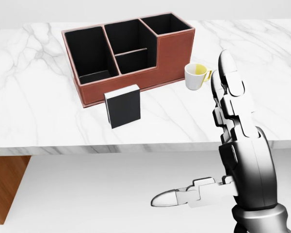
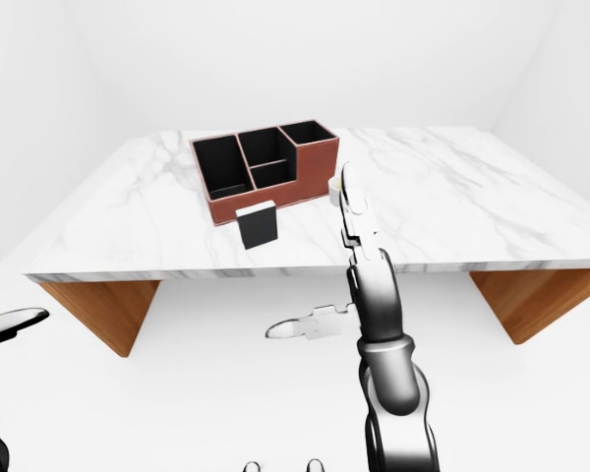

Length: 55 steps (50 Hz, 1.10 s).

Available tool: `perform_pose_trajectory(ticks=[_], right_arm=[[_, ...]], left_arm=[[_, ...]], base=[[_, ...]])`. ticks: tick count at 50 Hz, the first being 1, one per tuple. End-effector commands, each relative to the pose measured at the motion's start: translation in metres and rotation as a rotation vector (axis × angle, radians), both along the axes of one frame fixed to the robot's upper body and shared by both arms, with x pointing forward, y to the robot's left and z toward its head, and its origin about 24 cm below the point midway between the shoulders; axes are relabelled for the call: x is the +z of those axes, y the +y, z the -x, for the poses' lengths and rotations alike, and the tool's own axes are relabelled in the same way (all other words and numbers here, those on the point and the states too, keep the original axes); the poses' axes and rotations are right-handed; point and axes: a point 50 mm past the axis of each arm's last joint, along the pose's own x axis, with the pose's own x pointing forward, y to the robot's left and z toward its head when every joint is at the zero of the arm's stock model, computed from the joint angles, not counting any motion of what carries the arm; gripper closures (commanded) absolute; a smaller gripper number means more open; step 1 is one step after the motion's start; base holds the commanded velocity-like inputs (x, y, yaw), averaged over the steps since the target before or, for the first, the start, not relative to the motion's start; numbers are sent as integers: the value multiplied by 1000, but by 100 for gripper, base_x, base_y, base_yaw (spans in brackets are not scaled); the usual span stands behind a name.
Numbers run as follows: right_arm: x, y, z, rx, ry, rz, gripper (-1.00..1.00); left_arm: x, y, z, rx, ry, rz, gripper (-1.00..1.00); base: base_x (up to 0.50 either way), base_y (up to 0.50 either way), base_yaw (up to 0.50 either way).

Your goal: Pick up the book and place it in the front compartment of the caddy.

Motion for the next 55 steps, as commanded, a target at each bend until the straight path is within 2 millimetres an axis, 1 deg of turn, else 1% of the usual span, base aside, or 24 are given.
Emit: perform_pose_trajectory(ticks=[1, 4, 7, 10, 13, 24, 28, 35, 44, 55], right_arm=[[-2, -1, 0, -7, 8, -4, -100], [-2, 0, -1, -5, 10, -8, -100], [-3, 1, -3, 2, 17, -15, -100], [-4, 3, 0, 27, 22, -13, -100], [-6, 4, -1, 25, 33, 12, -100], [-2, 0, 1, 14, 11, 17, -100], [-5, -1, 1, 9, 27, 19, -100], [-1, 0, 1, 11, 7, 27, -100], [-4, 1, 2, 12, 24, 23, -100], [-1, 2, 7, 16, 6, 31, -100]], left_arm=[[1, 1, 0, 5, -1, -1, -100], [1, 1, 0, 6, -2, 0, -100], [1, 1, 1, 5, -3, -1, -100], [2, 1, 2, 6, -8, -1, -100], [2, 2, 2, 6, -11, 1, -100], [3, 2, 2, 7, -15, 1, -100], [3, 3, 2, 8, -14, 1, -100], [5, 3, 3, 10, -21, 2, -100], [6, 5, 4, 14, -28, 6, -100], [9, 7, 7, 18, -42, 7, -100]], base=[[0, 50, 0], [0, 49, 0], [0, 0, 0], [6, 0, 0], [48, 0, 0], [50, 0, 0], [50, 0, 0], [50, 0, 0], [50, 0, 0], [50, 0, 0]])
